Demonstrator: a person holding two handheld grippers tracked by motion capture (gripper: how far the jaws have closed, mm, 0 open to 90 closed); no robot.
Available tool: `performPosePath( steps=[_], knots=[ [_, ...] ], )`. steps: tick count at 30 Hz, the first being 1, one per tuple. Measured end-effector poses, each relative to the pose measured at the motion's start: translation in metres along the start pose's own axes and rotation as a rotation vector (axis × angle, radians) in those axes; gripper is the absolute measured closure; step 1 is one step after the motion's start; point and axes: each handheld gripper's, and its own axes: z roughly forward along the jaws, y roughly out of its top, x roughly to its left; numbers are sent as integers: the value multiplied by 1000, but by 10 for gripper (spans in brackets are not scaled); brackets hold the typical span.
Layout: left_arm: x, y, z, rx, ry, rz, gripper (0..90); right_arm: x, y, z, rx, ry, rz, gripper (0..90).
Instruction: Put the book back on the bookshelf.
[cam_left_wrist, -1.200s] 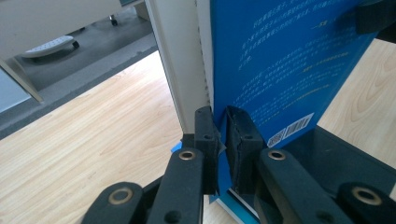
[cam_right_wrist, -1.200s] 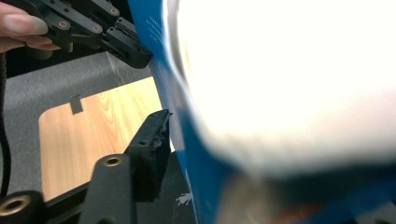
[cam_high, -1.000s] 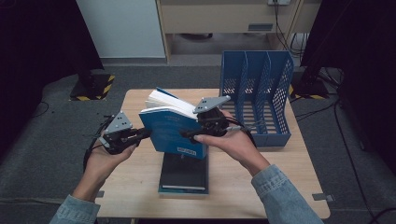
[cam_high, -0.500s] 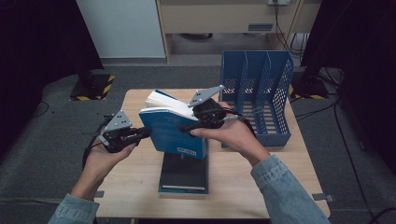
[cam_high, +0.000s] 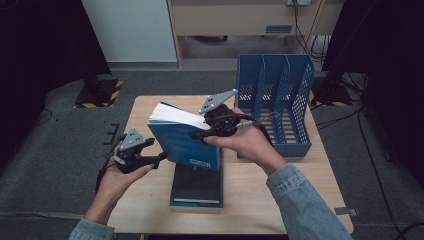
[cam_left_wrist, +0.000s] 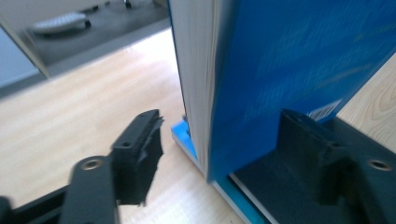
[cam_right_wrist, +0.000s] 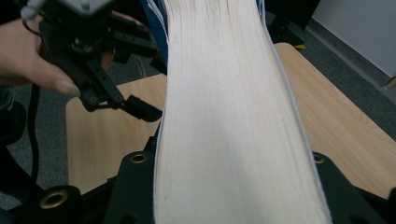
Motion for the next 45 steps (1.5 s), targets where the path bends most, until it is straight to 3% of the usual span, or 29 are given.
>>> performPosePath(
  steps=[5,7,10,12,14,16,25,33,45],
  knots=[
    [7,-35,13,28,29,-57,259,-7,0,0,-6,1,29,596],
    [12,-46,21,72,18,-83,258,-10,0,0,-7,-3,55,599],
    [23,-57,29,112,63,-95,259,-15,-1,0,-12,-10,71,603],
    [29,-63,34,123,72,-113,259,-16,0,1,-12,-15,81,604],
    [31,-70,37,148,84,-116,259,-18,1,1,-13,-19,93,604],
    [31,-75,40,179,106,-90,260,-19,1,2,-10,-24,102,604],
    [39,-84,41,189,137,-114,255,-24,6,5,-4,-66,176,606],
    [44,-87,43,198,142,-126,236,-38,7,5,-10,-53,261,608],
    [45,-89,44,198,144,-141,61,-44,8,5,-23,-55,335,609]
  ],
)
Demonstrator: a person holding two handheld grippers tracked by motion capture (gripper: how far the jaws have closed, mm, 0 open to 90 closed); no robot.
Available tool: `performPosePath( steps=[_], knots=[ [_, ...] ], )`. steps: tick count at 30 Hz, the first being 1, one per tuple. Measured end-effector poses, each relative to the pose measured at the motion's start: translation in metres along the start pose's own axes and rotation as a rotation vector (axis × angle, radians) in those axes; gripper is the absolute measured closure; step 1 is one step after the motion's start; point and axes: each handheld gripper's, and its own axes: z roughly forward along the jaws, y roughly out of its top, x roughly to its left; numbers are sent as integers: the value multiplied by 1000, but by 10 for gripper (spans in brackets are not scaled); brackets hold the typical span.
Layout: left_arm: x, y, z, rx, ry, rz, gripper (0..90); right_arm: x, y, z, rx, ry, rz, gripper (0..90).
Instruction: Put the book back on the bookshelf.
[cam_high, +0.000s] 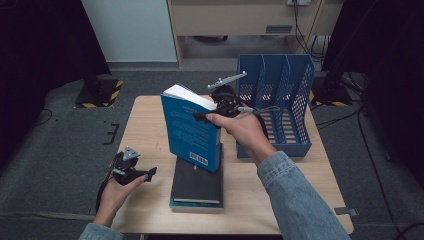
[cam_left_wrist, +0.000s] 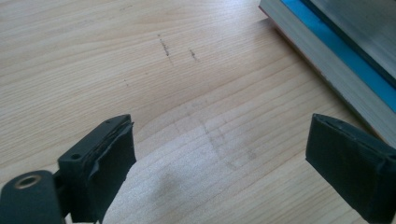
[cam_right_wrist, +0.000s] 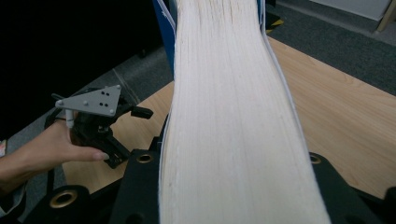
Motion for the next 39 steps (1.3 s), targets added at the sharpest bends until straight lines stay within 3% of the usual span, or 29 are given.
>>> performPosePath(
  steps=[13,25,32,36,39],
  knots=[
    [0,-7,8,70,5,22,45,-20,-3,-2,-45,-3,105,609],
    [2,-11,14,108,19,40,46,-30,-3,-24,-65,-71,116,609],
    [7,-10,29,130,16,54,45,-35,-5,-44,-84,-115,138,609],
    [10,-7,36,111,32,81,46,-37,-6,-55,-90,-133,144,609],
    [11,-7,39,105,7,62,40,-39,-6,-63,-94,-152,145,609]
  ],
)
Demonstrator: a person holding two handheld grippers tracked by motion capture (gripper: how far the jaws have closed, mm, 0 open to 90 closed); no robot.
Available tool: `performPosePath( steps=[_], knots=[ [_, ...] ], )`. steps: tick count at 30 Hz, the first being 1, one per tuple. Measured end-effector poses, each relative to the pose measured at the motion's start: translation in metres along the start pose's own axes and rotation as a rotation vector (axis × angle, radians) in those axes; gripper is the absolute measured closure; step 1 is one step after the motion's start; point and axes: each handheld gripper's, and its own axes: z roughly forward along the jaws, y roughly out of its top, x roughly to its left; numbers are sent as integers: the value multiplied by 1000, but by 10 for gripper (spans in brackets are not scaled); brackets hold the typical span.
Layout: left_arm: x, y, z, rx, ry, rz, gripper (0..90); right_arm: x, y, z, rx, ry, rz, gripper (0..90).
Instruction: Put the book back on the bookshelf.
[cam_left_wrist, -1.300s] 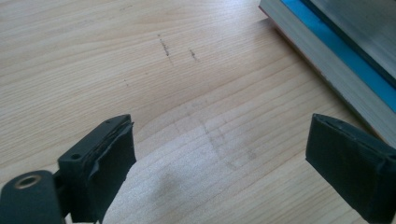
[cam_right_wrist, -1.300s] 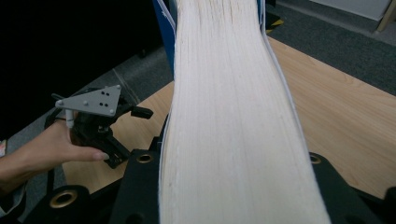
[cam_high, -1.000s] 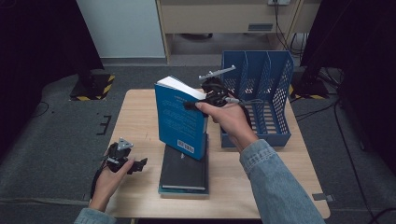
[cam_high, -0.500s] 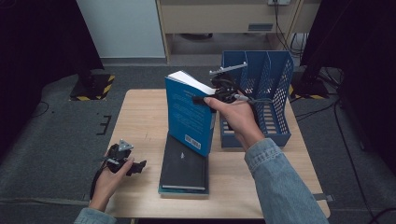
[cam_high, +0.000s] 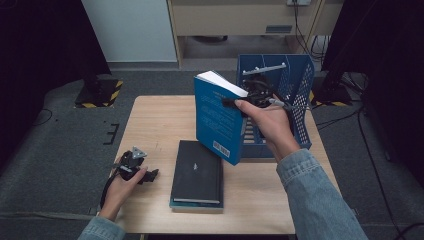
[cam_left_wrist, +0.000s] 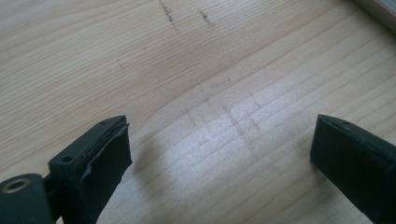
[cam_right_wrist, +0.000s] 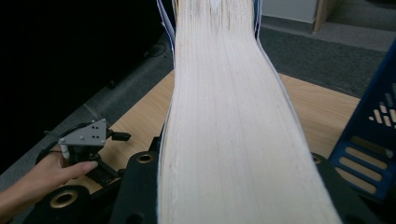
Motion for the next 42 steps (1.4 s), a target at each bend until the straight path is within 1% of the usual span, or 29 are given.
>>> performPosePath(
  steps=[4,6,8,11,20,24,31,33,37,42],
  knots=[
    [-2,-3,1,-18,-17,-10,26,-2,1,-11,-16,-20,10,609],
    [-2,-6,3,-31,-40,-34,17,-4,2,-16,-24,-27,16,609],
    [-3,-9,3,-58,-41,-34,0,-5,2,-21,-25,-35,20,609],
    [-4,-14,3,-96,-41,-41,0,-6,2,-28,-27,-48,31,609],
    [-5,-14,3,-97,-37,-46,0,-17,-3,-51,-56,-83,59,609],
    [-5,-14,3,-97,-36,-46,0,-24,-7,-61,-68,-98,82,609],
    [-5,-15,3,-97,-35,-46,0,-37,-11,-77,-73,-126,110,608],
    [-5,-15,3,-97,-35,-46,0,-41,-12,-80,-76,-137,119,609],
    [-5,-15,3,-97,-34,-47,0,-45,-11,-85,-73,-161,120,609],
    [-6,-15,3,-97,-34,-47,0,-52,-7,-88,-78,-179,143,609]
  ],
)
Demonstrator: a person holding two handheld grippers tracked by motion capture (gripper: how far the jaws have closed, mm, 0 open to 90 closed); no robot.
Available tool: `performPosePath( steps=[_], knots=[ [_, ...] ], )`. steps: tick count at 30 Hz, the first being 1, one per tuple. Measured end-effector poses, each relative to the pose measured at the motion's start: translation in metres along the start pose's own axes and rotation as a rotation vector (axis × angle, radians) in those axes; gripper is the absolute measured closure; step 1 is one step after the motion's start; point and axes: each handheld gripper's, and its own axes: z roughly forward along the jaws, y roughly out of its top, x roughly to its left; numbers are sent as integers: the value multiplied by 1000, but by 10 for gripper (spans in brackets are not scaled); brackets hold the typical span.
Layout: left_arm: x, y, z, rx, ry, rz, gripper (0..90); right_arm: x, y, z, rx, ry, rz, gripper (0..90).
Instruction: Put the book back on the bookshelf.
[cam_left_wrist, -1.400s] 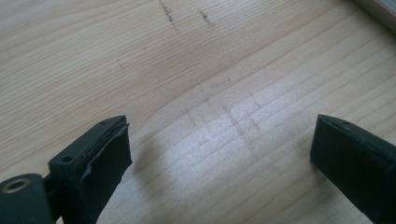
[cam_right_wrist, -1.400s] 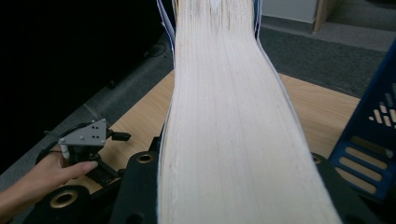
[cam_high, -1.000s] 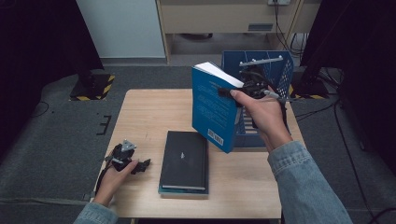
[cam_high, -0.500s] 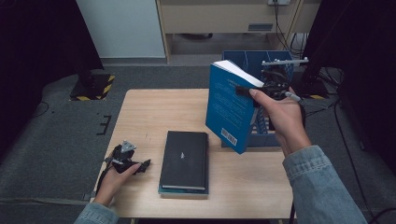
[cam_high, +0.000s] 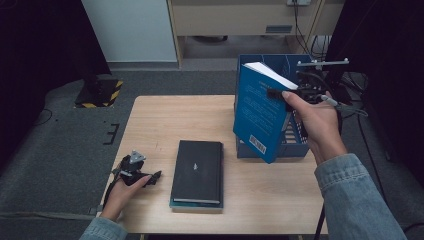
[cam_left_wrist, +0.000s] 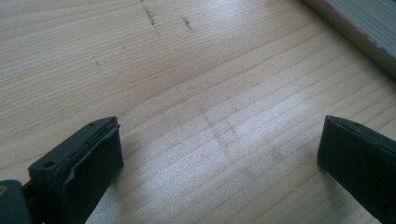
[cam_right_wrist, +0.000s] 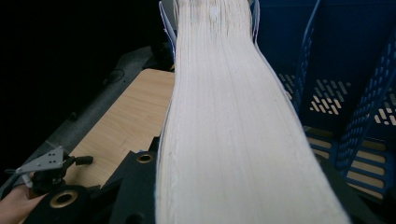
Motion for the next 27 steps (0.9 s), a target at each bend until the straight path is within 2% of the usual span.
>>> performPosePath(
  steps=[7,16,27],
  knots=[
    [0,0,0,0,1,-2,0,-10,6,9,-18,-49,7,609],
    [0,0,0,1,-1,0,0,-24,10,26,-30,-94,40,608],
    [0,1,0,2,-3,2,0,-27,15,44,-53,-135,65,608]
  ],
)
